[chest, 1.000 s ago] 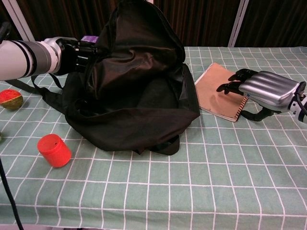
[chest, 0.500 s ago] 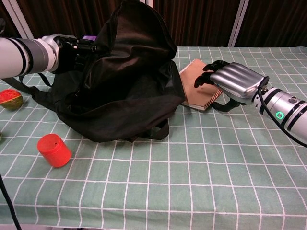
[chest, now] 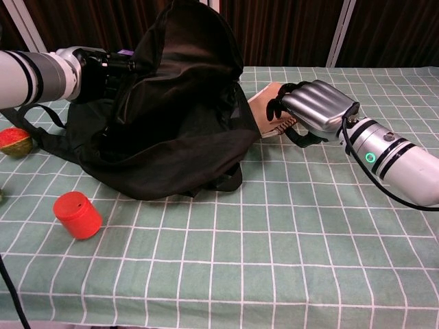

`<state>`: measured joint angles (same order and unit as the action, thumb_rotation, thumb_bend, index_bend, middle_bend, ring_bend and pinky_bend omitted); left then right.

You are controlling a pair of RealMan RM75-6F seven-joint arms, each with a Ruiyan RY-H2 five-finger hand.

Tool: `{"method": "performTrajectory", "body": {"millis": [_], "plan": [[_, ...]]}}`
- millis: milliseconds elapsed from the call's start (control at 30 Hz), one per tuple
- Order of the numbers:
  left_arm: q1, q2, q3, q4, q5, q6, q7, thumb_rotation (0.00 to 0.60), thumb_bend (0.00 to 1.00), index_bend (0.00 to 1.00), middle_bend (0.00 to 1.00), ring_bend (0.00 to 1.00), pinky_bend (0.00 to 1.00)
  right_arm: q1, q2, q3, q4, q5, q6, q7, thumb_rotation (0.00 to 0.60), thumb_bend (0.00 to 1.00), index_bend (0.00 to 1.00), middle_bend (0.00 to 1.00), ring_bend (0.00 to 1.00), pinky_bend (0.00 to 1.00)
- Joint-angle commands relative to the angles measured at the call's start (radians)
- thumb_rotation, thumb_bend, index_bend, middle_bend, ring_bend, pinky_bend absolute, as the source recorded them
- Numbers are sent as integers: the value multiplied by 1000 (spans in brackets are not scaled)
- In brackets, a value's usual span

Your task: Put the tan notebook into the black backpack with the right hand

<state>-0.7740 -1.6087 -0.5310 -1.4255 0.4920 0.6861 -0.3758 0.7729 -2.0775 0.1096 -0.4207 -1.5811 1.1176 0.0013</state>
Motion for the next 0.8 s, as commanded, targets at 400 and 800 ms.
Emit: {"method": "performTrajectory", "body": {"millis": [400,800], "plan": [[33,53,5,-79,22,-15,-24,600,486,650,735,706,540,-75,86,-58,-58,-49,220,48,600,615,931,652,411,455],[58,139,18,-205,36,-47,-43,600,490,641,721,691,540,-182,329,-70,-355,-126,561,111,600,527,1000,677,425,476]]}}
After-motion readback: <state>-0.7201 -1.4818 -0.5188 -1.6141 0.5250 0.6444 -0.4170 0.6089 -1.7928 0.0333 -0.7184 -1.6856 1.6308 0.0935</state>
